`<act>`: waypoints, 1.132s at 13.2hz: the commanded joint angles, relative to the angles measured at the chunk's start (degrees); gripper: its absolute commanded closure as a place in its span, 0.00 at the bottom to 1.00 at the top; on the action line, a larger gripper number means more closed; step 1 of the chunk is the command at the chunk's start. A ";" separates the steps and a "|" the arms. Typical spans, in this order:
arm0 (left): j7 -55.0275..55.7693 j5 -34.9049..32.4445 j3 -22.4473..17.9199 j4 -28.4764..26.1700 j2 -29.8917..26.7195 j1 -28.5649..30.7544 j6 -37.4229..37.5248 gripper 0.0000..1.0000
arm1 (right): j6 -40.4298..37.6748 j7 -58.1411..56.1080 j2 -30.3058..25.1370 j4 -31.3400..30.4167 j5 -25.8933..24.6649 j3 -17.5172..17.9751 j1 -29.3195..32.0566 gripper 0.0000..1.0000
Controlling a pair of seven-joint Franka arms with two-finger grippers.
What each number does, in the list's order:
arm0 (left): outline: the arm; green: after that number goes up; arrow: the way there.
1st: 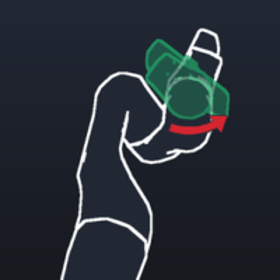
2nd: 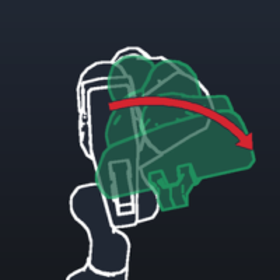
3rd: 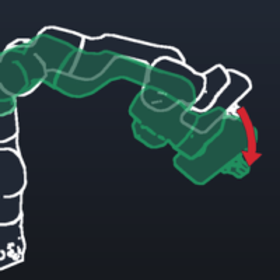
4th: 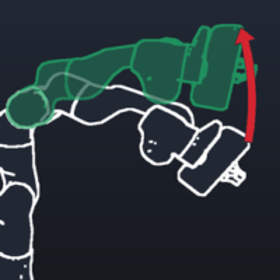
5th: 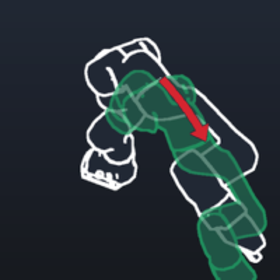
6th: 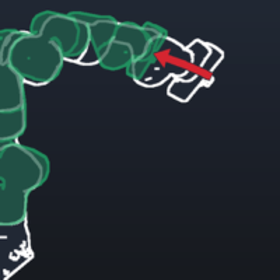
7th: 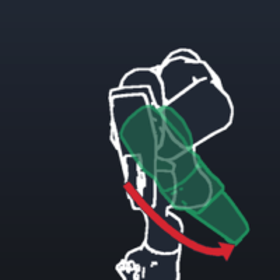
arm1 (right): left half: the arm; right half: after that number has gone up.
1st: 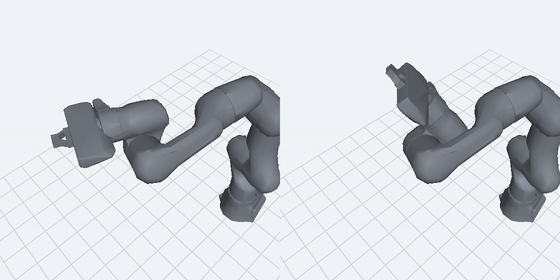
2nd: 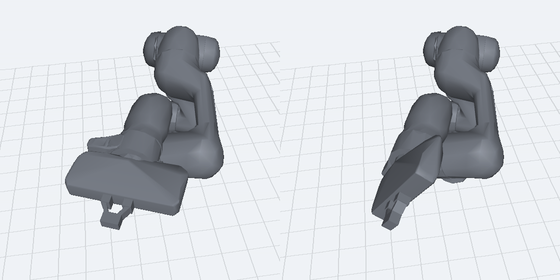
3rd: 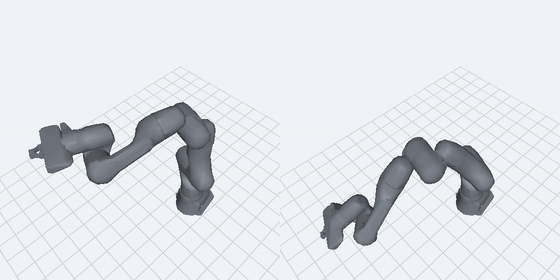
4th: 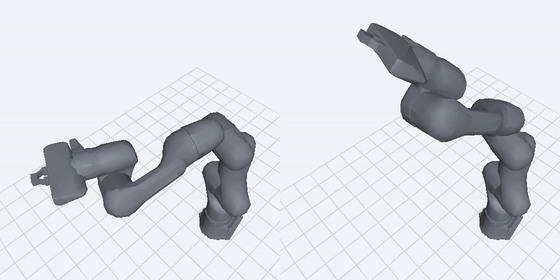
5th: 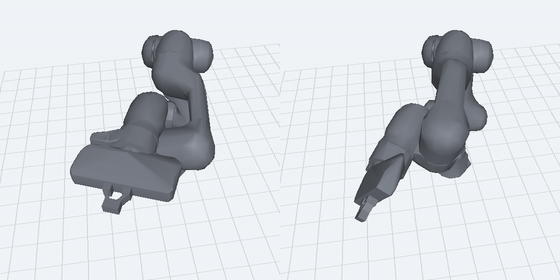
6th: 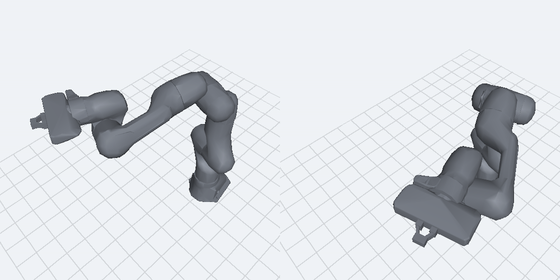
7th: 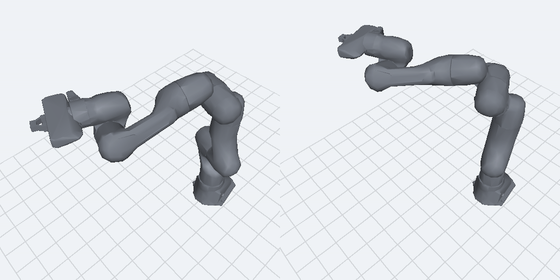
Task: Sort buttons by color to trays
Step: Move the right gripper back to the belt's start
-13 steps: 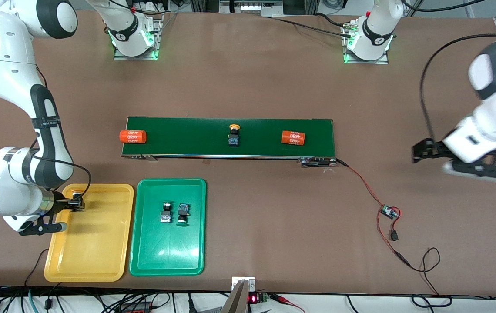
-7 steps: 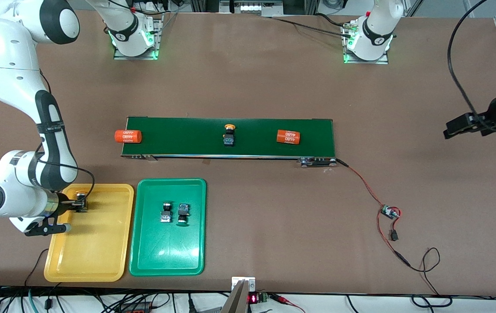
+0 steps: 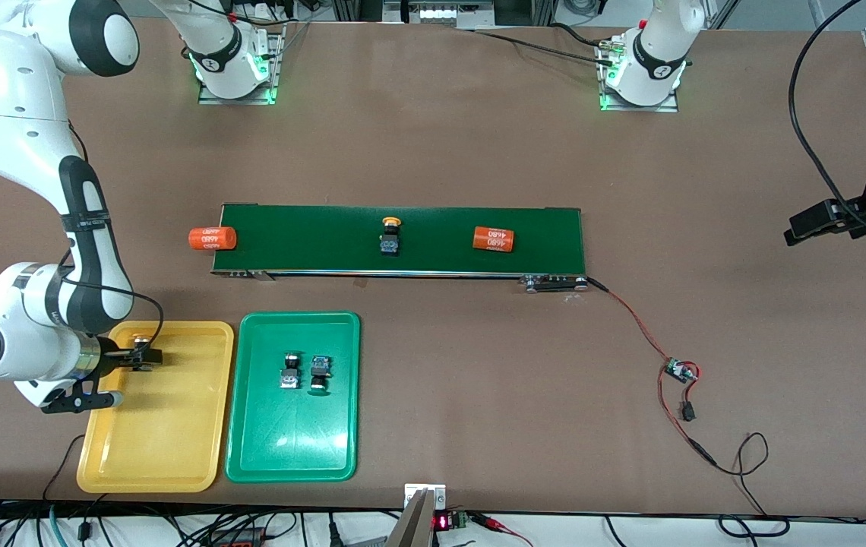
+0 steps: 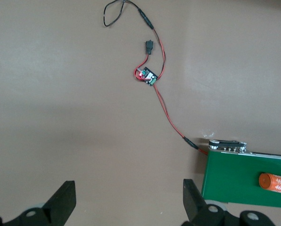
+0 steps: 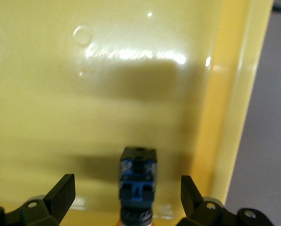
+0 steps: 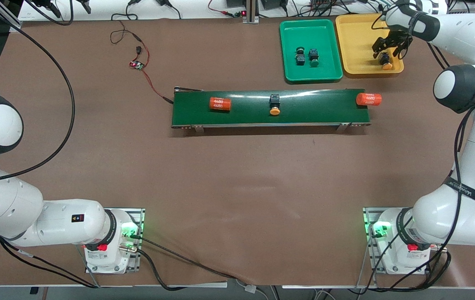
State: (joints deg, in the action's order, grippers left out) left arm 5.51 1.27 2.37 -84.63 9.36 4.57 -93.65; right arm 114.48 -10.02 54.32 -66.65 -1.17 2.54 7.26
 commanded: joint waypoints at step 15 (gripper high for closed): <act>-0.15 0.40 0.35 -7.56 -7.60 0.18 -0.75 0.00 | 2.48 30.30 -45.95 -51.61 4.60 3.00 -10.93 0.00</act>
State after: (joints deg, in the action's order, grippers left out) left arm 5.58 1.27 2.41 -90.70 3.12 4.58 -93.74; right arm 111.22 15.47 16.72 -106.45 2.61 5.89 -0.46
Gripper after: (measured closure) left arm 0.000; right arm 0.000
